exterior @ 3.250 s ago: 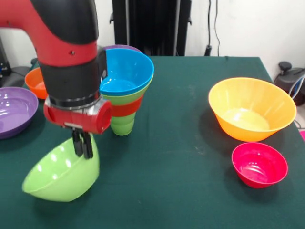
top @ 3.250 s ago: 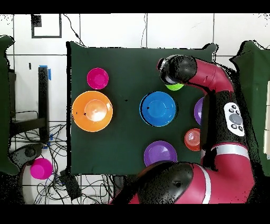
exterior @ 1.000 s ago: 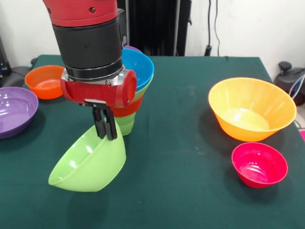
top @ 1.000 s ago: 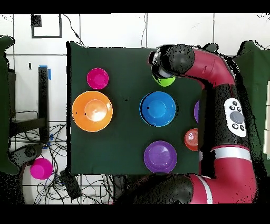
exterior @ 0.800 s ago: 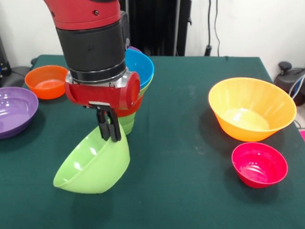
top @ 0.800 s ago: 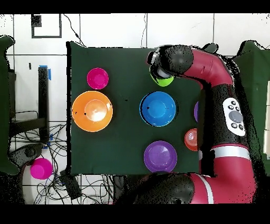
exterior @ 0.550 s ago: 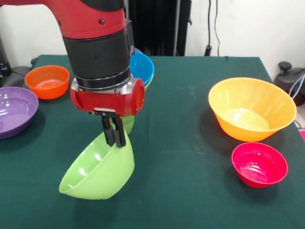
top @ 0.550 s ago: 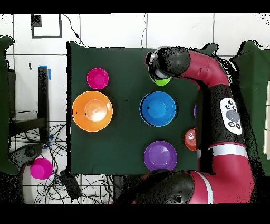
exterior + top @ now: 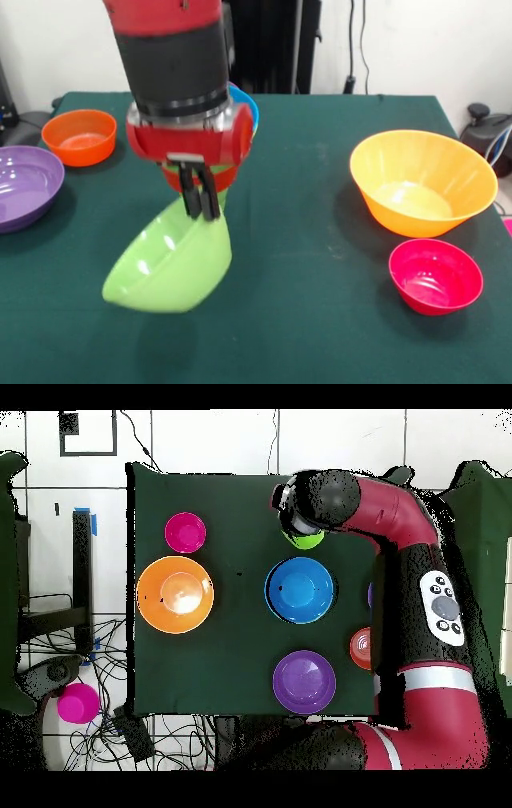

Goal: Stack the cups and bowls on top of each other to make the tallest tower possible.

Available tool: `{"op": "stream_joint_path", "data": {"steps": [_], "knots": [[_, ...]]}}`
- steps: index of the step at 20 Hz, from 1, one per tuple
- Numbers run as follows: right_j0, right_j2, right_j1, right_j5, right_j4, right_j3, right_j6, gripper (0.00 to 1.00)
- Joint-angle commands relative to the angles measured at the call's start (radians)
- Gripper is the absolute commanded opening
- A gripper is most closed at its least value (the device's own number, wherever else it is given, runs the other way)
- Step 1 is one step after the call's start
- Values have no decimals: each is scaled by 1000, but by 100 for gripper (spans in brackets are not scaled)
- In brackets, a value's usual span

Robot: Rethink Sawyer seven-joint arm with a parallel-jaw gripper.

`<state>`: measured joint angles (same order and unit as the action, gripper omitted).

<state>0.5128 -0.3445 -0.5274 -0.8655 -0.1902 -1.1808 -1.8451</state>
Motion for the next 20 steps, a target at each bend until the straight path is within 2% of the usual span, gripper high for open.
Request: {"op": "stream_joint_path", "data": {"steps": [1, 6, 11, 20], "knots": [[-32, -38, -153, -255, 4, 17, 124, 0], [-25, -59, -164, -276, 20, 4, 103, 0], [-28, -85, -127, -266, -25, 74, 177, 0], [-20, -63, -199, -200, 16, -58, 93, 0]]}}
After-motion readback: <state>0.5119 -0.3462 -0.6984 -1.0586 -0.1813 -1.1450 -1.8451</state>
